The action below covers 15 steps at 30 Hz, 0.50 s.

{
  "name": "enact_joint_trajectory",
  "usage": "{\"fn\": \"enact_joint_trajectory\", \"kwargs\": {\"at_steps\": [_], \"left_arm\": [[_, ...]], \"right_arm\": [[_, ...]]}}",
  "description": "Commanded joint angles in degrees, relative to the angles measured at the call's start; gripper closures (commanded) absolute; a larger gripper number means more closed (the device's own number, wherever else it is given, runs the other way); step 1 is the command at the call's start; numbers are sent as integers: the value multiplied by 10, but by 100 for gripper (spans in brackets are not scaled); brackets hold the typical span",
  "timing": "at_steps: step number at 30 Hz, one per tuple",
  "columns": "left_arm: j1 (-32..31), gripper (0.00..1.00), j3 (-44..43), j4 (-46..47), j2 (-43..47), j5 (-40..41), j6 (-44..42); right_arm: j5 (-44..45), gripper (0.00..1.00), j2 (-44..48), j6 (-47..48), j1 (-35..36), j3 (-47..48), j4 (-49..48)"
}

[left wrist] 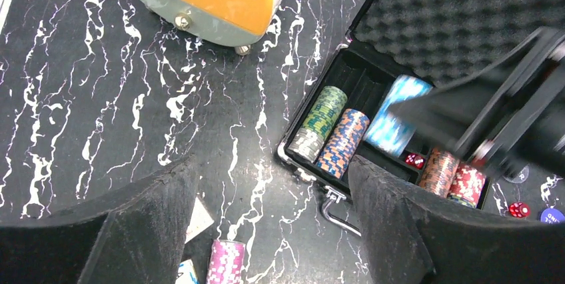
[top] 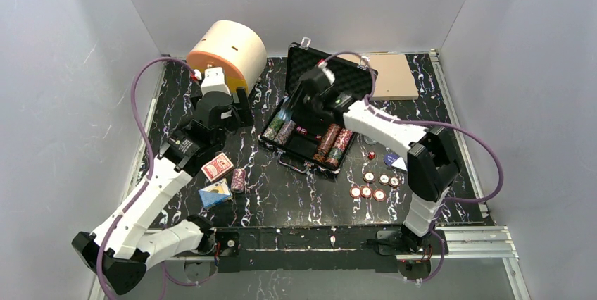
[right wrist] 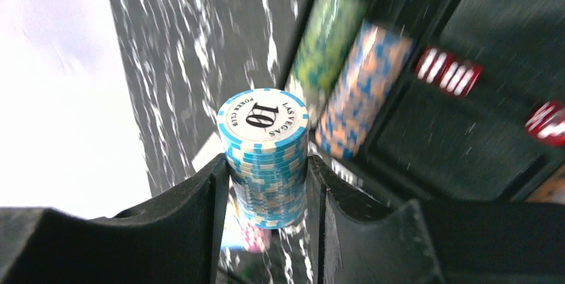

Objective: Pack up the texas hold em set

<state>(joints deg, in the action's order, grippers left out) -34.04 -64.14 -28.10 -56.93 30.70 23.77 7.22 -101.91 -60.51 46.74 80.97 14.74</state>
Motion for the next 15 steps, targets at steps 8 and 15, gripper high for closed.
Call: {"fn": "enact_joint_trajectory", "kwargs": {"at_steps": [8, 15], "left_arm": [[-3, 8, -20, -7, -68, -2, 36], [-3, 3, 34, -72, -96, -31, 82]], "right_arm": [[27, 77, -113, 82, -98, 195, 94], [-1, 77, -163, 102, -103, 224, 80]]}}
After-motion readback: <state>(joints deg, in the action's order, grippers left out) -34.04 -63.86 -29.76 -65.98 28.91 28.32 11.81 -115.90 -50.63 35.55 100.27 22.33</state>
